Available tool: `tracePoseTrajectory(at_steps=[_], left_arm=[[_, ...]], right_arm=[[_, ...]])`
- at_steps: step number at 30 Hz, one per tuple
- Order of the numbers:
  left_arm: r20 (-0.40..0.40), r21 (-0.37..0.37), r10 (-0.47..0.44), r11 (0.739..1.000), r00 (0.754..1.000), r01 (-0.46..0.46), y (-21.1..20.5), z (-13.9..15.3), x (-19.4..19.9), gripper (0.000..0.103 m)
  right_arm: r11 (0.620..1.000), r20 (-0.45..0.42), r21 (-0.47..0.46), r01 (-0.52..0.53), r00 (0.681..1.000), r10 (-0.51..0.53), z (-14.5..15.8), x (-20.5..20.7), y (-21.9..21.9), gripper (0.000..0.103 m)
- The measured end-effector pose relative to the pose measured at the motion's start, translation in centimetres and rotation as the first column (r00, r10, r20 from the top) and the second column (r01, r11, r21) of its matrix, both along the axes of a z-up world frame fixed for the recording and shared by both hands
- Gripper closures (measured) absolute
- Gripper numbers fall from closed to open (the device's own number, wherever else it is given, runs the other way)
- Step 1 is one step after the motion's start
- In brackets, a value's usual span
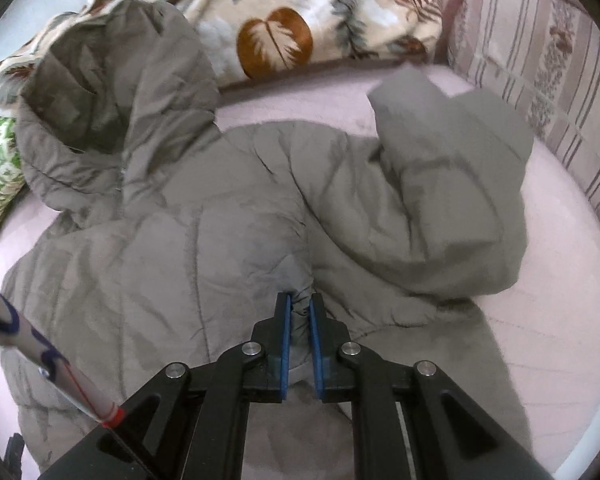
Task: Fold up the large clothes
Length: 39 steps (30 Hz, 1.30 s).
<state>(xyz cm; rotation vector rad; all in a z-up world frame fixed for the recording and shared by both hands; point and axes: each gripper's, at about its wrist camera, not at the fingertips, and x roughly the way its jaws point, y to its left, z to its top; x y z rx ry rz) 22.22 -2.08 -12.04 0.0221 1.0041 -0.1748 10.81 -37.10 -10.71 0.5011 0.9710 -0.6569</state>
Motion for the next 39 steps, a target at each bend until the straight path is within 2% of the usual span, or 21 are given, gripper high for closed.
tracePoseTrajectory(at_steps=[3, 7, 8, 10, 11, 14, 19, 20, 22, 24, 27, 31, 39], left_arm=[[0.002, 0.021, -0.001, 1.000, 1.000, 0.001, -0.3, 0.1, -0.1, 0.044], [-0.012, 0.010, -0.002, 1.000, 1.000, 0.002, -0.4, 0.3, -0.3, 0.044], [-0.014, 0.007, -0.003, 1.000, 1.000, 0.003, -0.4, 0.5, -0.4, 0.044], [-0.006, 0.006, -0.010, 1.000, 1.000, 0.010, -0.8, 0.9, -0.8, 0.044], [0.005, 0.012, -0.016, 1.000, 1.000, 0.016, -1.1, 1.1, -1.2, 0.044], [0.042, 0.028, -0.040, 0.999, 0.998, 0.039, -2.1, 1.9, -2.6, 0.044], [0.070, 0.022, -0.092, 0.996, 0.993, 0.091, -3.7, 2.2, -4.5, 0.042], [0.067, 0.020, -0.108, 0.994, 0.992, 0.107, -4.1, 2.1, -4.9, 0.042], [0.067, 0.028, -0.130, 0.991, 0.989, 0.128, -4.9, 1.7, -5.2, 0.042], [0.067, 0.051, -0.149, 0.988, 0.987, 0.146, -5.8, 1.2, -5.5, 0.042], [0.051, 0.073, -0.170, 0.983, 0.984, 0.166, -6.9, 0.4, -5.8, 0.042], [0.046, 0.105, -0.179, 0.979, 0.983, 0.173, -7.8, -0.5, -5.9, 0.042], [0.090, 0.196, -0.173, 0.968, 0.981, 0.153, -9.2, -1.7, -5.8, 0.032]], right_arm=[[1.000, -0.012, 0.015, 0.006, 1.000, -0.005, -1.6, 0.3, -0.4, 0.091], [1.000, -0.010, 0.027, 0.001, 1.000, -0.001, -2.8, 0.4, -1.1, 0.084], [0.999, 0.002, 0.034, 0.002, 1.000, -0.002, -2.9, 0.3, -1.3, 0.080], [0.999, 0.005, 0.036, 0.027, 1.000, -0.028, -3.1, 0.0, -1.7, 0.058], [0.999, 0.010, 0.034, 0.036, 0.999, -0.036, -3.0, -0.3, -2.0, 0.057], [0.998, 0.039, 0.057, 0.003, 0.999, -0.005, -1.6, -1.1, -2.4, 0.057], [0.997, 0.170, 0.075, -0.015, 0.985, 0.002, 2.9, -5.6, -4.8, 0.055], [0.998, 0.185, 0.070, -0.007, 0.983, -0.006, 3.6, -6.6, -5.4, 0.053], [0.997, 0.209, 0.056, 0.049, 0.976, -0.060, 5.1, -9.2, -7.9, 0.044], [0.992, 0.205, 0.054, 0.113, 0.971, -0.122, 5.4, -11.2, -10.2, 0.043], [0.975, 0.180, 0.085, 0.204, 0.959, -0.217, 4.5, -13.3, -14.1, 0.043], [0.927, 0.173, 0.199, 0.319, 0.919, -0.354, 1.7, -15.5, -19.0, 0.043], [0.867, 0.231, 0.353, 0.351, 0.865, -0.445, -2.1, -14.6, -24.5, 0.043]])
